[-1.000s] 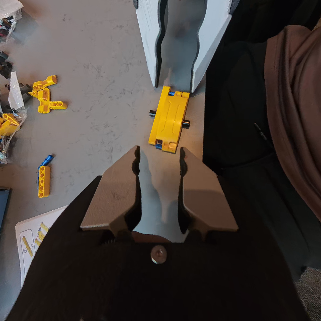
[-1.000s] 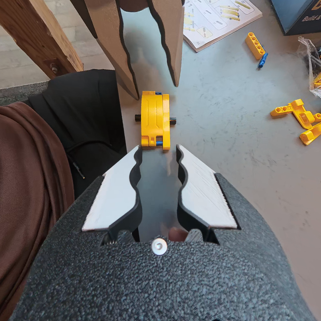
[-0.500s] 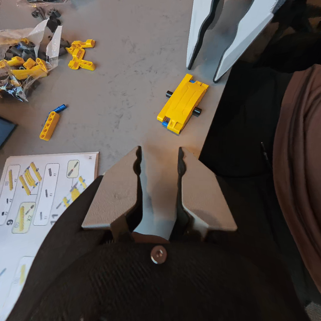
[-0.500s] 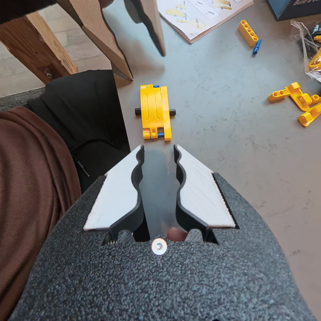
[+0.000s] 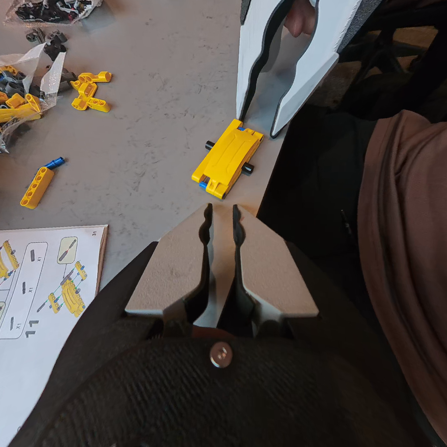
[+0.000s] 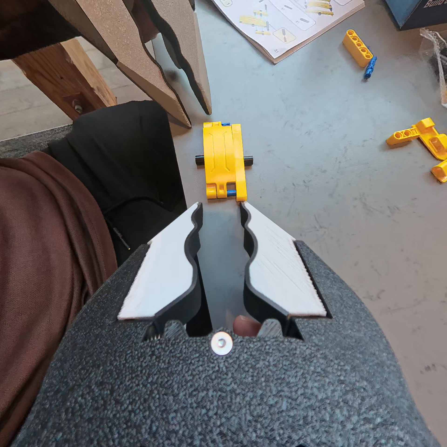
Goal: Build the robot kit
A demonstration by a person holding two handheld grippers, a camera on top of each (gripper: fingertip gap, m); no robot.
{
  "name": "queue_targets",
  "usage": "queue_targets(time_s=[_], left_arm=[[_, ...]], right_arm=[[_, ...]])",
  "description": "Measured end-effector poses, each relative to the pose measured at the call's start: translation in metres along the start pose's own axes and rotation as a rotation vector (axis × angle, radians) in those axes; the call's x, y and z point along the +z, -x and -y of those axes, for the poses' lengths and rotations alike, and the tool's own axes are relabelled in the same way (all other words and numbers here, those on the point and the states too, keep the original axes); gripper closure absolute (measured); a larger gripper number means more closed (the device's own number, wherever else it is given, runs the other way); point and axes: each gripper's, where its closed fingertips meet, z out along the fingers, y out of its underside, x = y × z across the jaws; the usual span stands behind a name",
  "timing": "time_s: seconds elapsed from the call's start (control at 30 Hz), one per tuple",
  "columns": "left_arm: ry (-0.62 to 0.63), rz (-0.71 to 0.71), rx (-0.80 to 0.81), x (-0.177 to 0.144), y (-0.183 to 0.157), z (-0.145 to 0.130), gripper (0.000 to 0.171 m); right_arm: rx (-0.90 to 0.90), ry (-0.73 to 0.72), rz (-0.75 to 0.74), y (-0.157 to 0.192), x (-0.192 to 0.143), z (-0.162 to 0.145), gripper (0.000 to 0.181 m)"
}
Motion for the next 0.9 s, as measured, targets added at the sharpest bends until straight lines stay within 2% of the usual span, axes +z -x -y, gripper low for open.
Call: queue_targets(time_s=[0.3, 0.5, 0.7, 0.9], left_arm=[[-0.011, -0.024, -0.004, 0.001, -0.003, 0.001, 0.153], [0.011, 0.036, 0.067, -0.006, 0.015, -0.003, 0.121], [0.023, -0.071, 0.180, 0.004, 0.019, 0.006, 0.117], [0.063, -0.225, 0.170, 0.012, 0.017, 0.007, 0.119]], right_arm=[[0.005, -0.021, 0.014, 0.001, 0.000, 0.005, 0.149], [-0.001, -0.035, -0.010, -0.003, -0.003, 0.006, 0.141], [0.000, -0.032, -0.009, -0.002, 0.001, 0.009, 0.140], [0.002, -0.001, 0.014, -0.002, 0.006, 0.007, 0.141]])
